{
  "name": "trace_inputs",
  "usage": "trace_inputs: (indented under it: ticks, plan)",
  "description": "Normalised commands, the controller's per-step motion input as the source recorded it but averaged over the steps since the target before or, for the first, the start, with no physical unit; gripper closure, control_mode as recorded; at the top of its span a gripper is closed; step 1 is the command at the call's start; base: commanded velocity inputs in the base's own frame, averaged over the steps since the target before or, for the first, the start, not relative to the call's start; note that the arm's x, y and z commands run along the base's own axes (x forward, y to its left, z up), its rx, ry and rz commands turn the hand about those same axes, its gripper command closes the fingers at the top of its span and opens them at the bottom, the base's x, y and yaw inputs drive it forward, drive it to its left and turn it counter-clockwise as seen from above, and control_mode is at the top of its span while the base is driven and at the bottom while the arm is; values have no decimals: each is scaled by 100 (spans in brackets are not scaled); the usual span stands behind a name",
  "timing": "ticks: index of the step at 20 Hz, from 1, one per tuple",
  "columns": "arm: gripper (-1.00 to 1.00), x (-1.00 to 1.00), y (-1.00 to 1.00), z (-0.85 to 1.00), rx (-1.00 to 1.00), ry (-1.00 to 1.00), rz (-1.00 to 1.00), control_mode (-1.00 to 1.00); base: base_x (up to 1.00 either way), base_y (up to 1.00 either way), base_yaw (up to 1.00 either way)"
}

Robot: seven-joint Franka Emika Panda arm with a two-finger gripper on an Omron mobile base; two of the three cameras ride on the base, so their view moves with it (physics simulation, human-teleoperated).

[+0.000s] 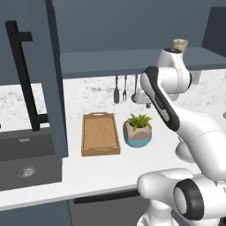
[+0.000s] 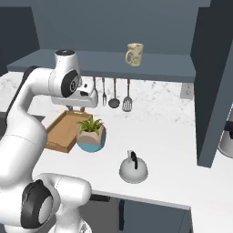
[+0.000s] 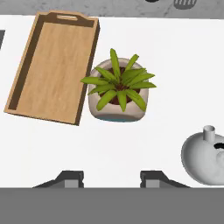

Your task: Pick the kettle from the counter and place it on the tray. Then pick the mug from the cabinet and place it on the tray. Then close the cabinet doors.

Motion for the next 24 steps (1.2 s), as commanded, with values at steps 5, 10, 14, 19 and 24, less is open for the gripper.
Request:
trace_inputs:
  ticks: [5, 10, 14, 19, 24]
  plan:
    - [-100, -18, -51, -10, 0, 0, -1, -100, 0, 0, 0]
    - [-100, -10, -100, -50, 0, -1, 0, -100, 0, 0, 0]
    - [-100, 4, -100, -68, -4, 0, 5, -100, 0, 0, 0]
    - [-100, 9, -99, -52, -9, -1, 11, -100, 0, 0, 0]
    - [-100, 1, -78, -54, 17, 1, 15, -100, 0, 0, 0]
